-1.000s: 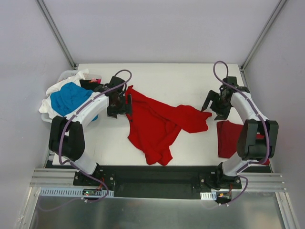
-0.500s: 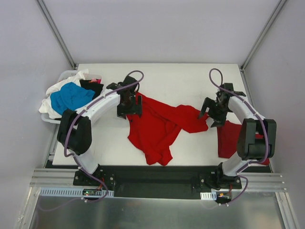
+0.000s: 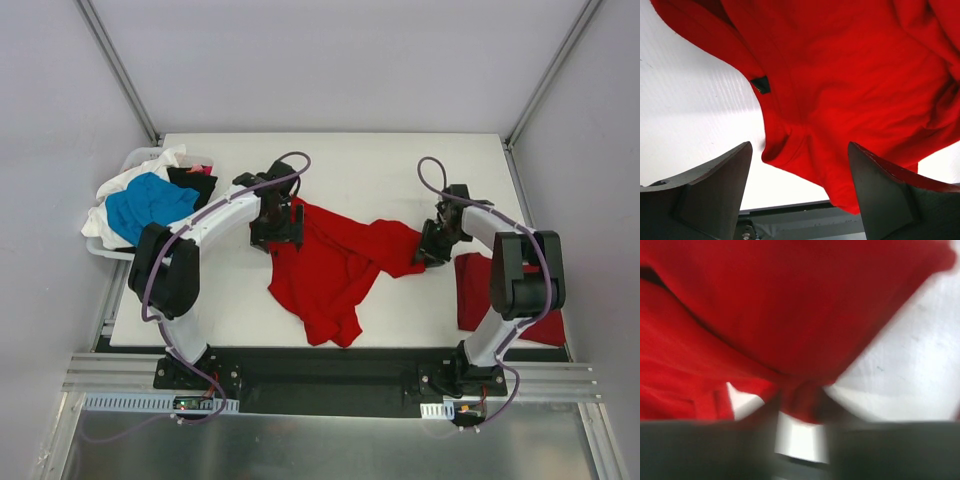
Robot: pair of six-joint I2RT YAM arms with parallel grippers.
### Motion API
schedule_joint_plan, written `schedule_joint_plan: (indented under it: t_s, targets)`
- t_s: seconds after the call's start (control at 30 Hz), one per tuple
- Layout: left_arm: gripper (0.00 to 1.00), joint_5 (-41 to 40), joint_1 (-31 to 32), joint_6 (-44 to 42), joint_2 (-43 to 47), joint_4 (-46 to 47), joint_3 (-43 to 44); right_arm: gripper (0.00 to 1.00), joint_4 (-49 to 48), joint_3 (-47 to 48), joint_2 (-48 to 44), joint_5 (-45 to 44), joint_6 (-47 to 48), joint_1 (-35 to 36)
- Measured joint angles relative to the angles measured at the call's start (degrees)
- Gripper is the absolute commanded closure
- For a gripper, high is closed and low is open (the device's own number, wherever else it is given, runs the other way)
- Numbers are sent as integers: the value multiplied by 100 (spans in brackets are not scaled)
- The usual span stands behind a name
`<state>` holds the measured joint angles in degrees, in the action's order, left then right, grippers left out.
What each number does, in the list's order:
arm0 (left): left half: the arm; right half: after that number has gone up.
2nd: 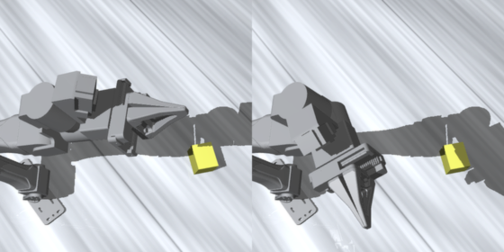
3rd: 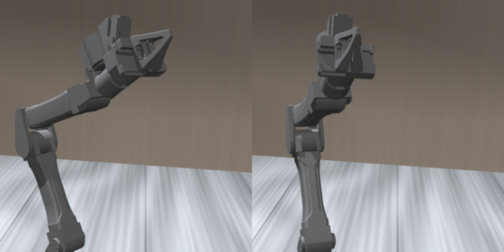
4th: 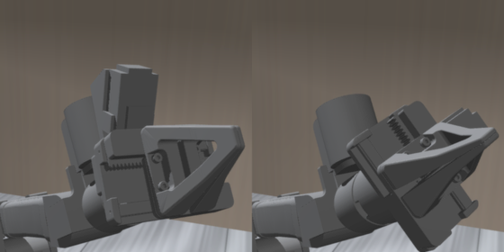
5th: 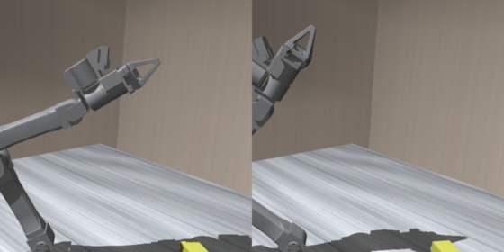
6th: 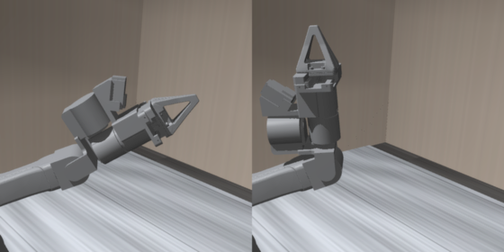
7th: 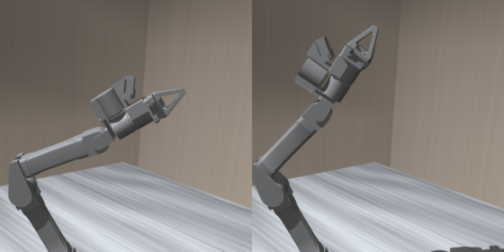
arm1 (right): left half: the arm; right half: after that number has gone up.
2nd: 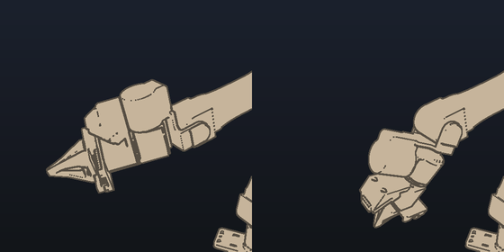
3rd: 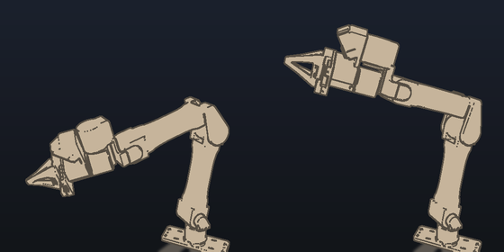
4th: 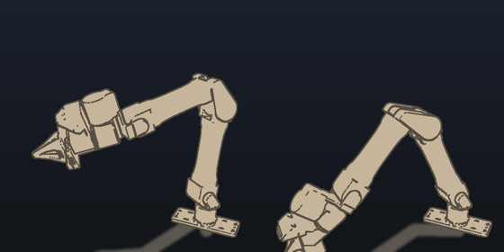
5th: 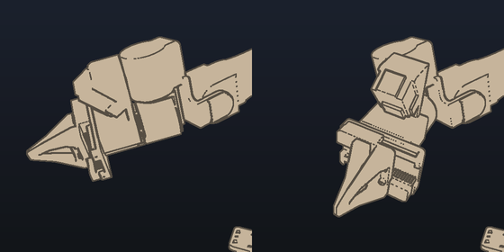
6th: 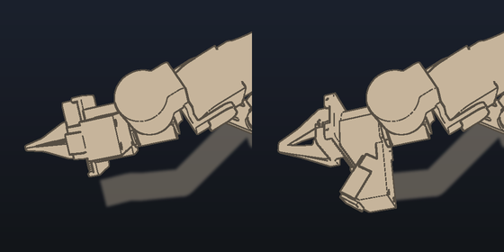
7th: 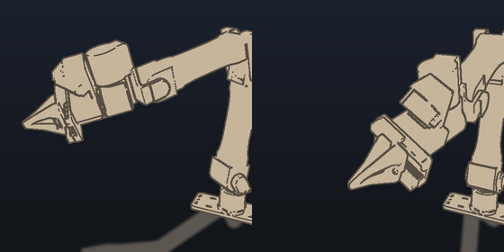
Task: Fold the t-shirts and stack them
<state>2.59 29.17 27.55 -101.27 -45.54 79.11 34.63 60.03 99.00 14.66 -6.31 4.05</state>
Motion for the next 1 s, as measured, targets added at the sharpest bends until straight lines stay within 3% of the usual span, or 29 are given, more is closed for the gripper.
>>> schedule_joint_plan:
  t_s: [0.2, 0.3, 0.47, 0.6, 0.8, 0.83, 0.87, 0.9, 0.93, 1.0]
  targets:
    - [22, -9, 0, -144, 2, -22, 74, 99, -116, 247, 223, -219, -232, 503]
    - [23, -4, 0, -212, 2, -26, 79, 99, 306, 885, 219, -503, -308, 774]
    - [24, -4, 9, -323, -94, 15, 79, 99, 1071, 3217, 302, -868, -433, 831]
    - [24, -2, 9, -356, -205, 68, 79, 99, 1178, 5217, 772, -881, -680, 295]
    - [23, 0, 9, -376, -149, 107, 33, 99, 1342, 6798, 2503, -883, -920, -428]
    - [23, 0, 9, -378, -127, 129, 0, 93, 1338, 6857, 2850, -857, -940, -474]
    - [24, 0, 9, -378, -101, 136, -31, 74, 1377, 6843, 3161, -815, -957, -498]
    - [24, 0, 9, -378, -70, 136, -68, 41, 1390, 6749, 3438, -745, -977, -503]
    - [24, 0, 9, -376, -39, 138, -107, 1, 1401, 6631, 3617, -654, -1023, -498]
    - [24, 9, 9, -376, 13, 129, -160, 0, 1440, 6264, 3965, -380, -1049, -468]
